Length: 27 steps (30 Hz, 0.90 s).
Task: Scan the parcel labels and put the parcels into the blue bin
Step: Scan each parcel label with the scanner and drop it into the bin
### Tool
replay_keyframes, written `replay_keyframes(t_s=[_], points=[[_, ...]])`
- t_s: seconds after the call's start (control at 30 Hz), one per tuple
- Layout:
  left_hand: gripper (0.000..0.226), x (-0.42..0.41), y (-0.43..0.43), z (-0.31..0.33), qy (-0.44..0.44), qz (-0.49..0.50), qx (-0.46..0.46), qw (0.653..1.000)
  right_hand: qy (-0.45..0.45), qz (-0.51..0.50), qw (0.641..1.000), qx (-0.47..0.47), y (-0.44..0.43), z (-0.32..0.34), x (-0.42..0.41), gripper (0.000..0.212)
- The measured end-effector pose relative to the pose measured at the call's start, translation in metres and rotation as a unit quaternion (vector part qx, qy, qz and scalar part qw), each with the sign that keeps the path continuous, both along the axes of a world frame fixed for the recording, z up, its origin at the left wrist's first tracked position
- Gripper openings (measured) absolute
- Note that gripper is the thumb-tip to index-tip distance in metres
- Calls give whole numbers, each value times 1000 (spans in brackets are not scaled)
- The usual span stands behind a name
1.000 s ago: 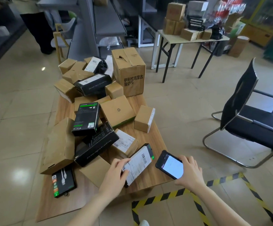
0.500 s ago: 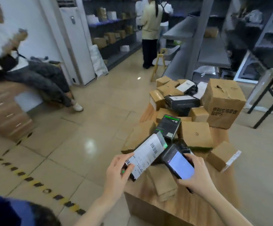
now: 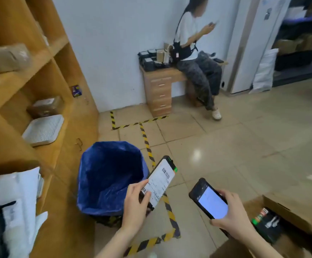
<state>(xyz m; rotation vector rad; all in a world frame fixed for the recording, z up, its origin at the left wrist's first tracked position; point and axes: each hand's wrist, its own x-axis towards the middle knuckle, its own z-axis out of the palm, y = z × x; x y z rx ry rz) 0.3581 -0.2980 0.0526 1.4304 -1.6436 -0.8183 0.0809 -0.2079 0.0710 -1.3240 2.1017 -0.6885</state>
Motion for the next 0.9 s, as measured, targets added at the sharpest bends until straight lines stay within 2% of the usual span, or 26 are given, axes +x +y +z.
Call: replay_keyframes(t_s=[0.13,0.23,0.6,0.9], points=[[35,58,-19,-20,28,103,60,992,-2,74,997,29,-52,-8,47,95],[36,95,-40,-33,16,146,89,985,2,104,993,52,-93,-14,79,94],[33,228,-160,-84,9,242,184,953,11,127,985,120,-244,-47,197,97],[34,270,-216,-117,17,286,258,923,-5,169,967,190,-323,-80,261,94]])
